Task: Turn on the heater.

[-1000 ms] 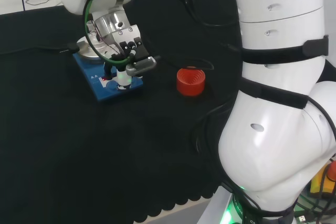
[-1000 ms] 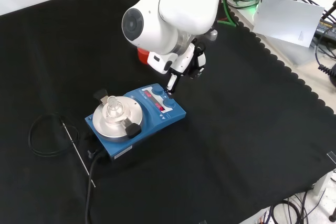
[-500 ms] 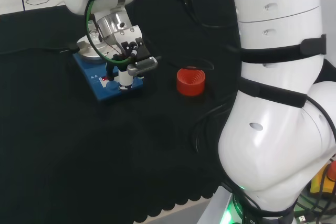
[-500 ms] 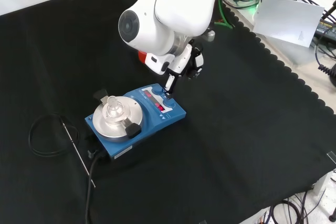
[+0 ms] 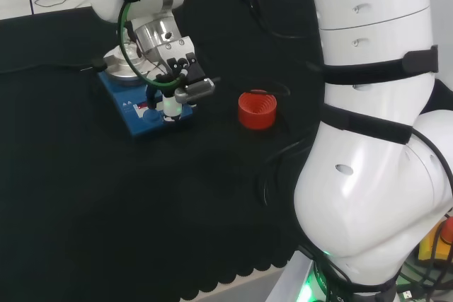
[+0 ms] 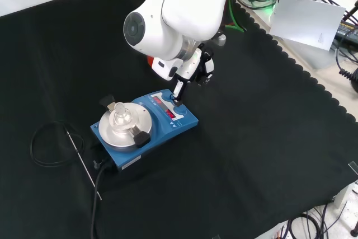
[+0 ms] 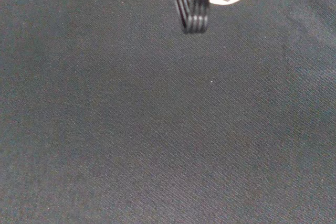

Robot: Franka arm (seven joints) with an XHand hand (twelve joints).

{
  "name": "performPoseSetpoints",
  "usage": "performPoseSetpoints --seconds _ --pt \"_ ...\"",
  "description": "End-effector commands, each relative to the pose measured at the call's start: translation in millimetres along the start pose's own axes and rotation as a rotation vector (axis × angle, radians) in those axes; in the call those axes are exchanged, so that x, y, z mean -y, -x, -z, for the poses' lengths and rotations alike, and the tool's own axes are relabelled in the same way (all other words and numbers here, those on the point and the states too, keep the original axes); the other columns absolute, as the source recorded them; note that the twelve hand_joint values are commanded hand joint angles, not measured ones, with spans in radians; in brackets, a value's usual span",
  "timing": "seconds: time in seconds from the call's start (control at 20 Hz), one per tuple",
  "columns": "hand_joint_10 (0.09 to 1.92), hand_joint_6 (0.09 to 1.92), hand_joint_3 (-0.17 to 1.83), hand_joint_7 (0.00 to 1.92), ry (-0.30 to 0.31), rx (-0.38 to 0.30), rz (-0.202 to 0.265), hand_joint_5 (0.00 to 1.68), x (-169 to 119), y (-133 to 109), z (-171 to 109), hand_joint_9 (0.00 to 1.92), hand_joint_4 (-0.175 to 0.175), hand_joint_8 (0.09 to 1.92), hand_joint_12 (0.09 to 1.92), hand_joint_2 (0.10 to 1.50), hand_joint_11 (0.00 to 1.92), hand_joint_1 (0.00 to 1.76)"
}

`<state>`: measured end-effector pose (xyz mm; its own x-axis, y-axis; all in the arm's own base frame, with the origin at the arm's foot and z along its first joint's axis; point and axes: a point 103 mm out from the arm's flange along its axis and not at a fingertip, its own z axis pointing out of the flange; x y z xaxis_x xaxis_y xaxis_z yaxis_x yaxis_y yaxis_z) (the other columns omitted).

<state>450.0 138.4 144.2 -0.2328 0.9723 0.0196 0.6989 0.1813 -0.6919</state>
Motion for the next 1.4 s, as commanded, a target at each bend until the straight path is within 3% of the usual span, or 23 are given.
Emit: performPoseSetpoints --seconds 0.05,1.4 --pt "1.62 0.56 0.99 1.68 0.003 -0.027 -0.004 0.23 -5.2 4.6 -4.6 1.7 -0.062 1.54 1.33 0.7 1.36 1.43" --pt "1.62 0.58 1.0 1.68 -0.009 -0.034 0.004 0.25 -9.9 5.8 -10.5 1.7 -0.063 1.53 1.33 0.7 1.36 1.43"
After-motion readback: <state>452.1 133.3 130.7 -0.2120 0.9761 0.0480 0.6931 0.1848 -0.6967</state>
